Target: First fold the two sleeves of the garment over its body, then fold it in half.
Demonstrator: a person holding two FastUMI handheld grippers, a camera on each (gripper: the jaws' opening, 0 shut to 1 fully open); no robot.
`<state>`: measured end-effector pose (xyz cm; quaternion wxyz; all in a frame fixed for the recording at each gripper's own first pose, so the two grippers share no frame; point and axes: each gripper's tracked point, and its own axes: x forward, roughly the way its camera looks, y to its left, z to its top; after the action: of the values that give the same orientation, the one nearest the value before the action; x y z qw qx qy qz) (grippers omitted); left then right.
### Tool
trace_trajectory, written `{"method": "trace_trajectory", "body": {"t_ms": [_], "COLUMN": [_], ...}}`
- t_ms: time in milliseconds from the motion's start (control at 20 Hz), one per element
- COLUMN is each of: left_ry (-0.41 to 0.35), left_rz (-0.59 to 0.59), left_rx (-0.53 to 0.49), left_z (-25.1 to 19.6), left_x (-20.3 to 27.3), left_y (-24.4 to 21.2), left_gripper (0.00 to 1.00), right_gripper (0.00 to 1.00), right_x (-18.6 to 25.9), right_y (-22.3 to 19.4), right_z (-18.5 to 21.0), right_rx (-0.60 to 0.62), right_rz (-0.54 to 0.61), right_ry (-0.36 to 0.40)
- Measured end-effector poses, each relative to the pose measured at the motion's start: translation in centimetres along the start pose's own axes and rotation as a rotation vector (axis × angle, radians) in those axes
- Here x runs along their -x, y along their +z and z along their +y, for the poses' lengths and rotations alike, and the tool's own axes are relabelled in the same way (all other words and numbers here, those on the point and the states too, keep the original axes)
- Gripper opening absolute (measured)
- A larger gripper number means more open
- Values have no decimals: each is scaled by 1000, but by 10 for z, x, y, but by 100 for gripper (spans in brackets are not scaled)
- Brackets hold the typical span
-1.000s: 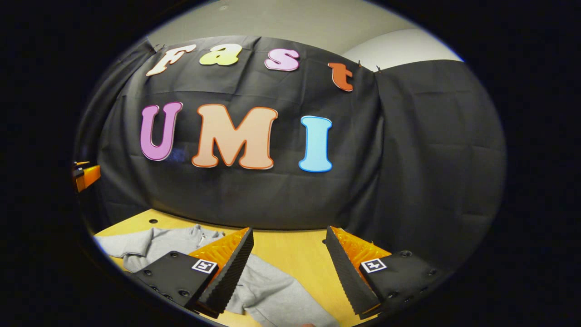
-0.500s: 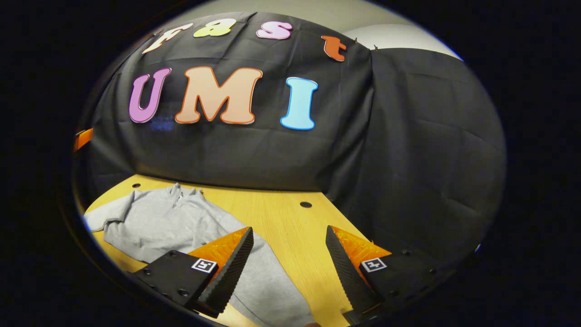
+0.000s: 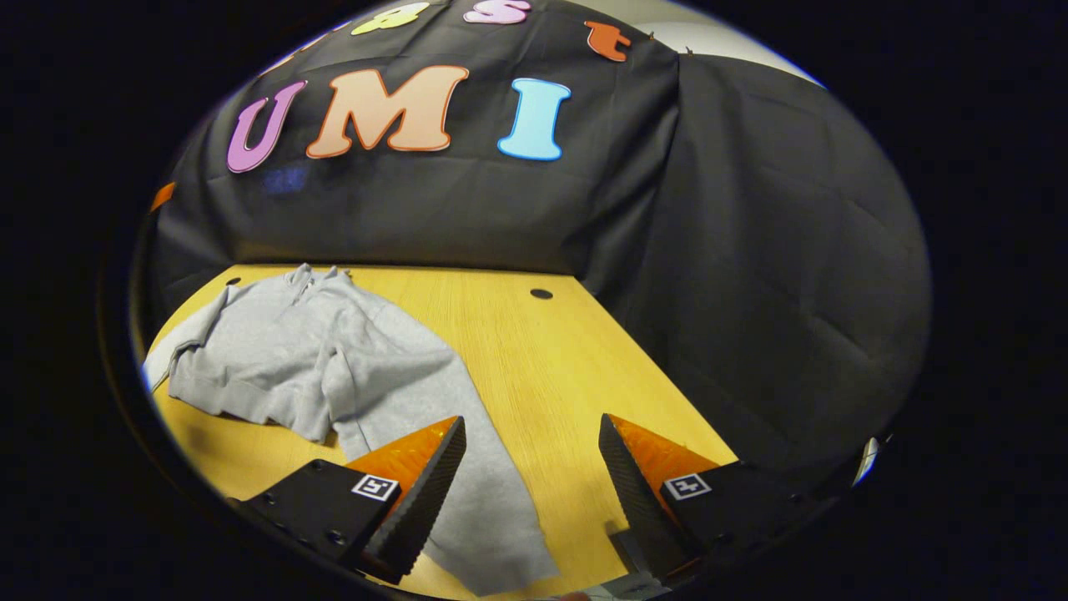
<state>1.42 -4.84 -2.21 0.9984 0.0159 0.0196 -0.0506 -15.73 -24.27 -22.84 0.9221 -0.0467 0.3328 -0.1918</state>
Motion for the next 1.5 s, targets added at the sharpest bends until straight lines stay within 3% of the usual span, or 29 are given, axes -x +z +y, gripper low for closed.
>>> {"method": "trace_trajectory", "body": {"t_ms": [100, 150, 450, 500, 550, 650, 800, 850, 900, 1050, 1100, 1250, 1400, 1450, 1500], "left_ry": [-8, -12, -38, -40, -43, -48, -47, -46, -45, -42, -42, -40, -42, -40, -40], "left_rz": [3, 5, 20, 22, 26, 33, 34, 35, 37, 39, 40, 43, 45, 42, 40], "left_rx": [-1, -3, 2, 3, 5, 10, 15, 17, 18, 20, 21, 24, 25, 22, 20], "left_z": [-3, -5, -14, -15, -16, -17, -16, -16, -16, -14, -14, -14, -16, -15, -15], "left_x": [0, -2, -5, -5, -6, -7, -9, -10, -10, -11, -11, -12, -13, -13, -13], "left_y": [-2, -2, -7, -8, -10, -13, -13, -15, -16, -17, -17, -18, -19, -18, -16], "left_gripper": [100, 95, 95, 100, 95, 95, 95, 100, 95, 95, 95, 95, 95, 95, 95], "right_gripper": [100, 100, 100, 100, 100, 100, 99, 100, 97, 100, 90, 72, 13, 13, 6], "right_x": [1, 2, 5, 6, 7, 11, 16, 18, 19, 20, 17, 15, 16, 16, 17], "right_y": [-19, -28, -78, -85, -92, -107, -124, -130, -134, -136, -140, -139, -138, -136, -135], "right_z": [0, 0, 3, 3, 5, 6, 8, 8, 9, 17, 20, 22, 30, 31, 37], "right_rx": [-11, -17, -22, -24, -28, -37, -58, -66, -77, -140, -175, -184, -206, -209, -220], "right_rz": [49, 71, 200, 220, 243, 283, 330, 347, 363, 396, 404, 406, 410, 406, 417], "right_ry": [4, 9, 27, 28, 31, 33, 41, 41, 41, 61, 67, 72, 71, 64, 79]}}
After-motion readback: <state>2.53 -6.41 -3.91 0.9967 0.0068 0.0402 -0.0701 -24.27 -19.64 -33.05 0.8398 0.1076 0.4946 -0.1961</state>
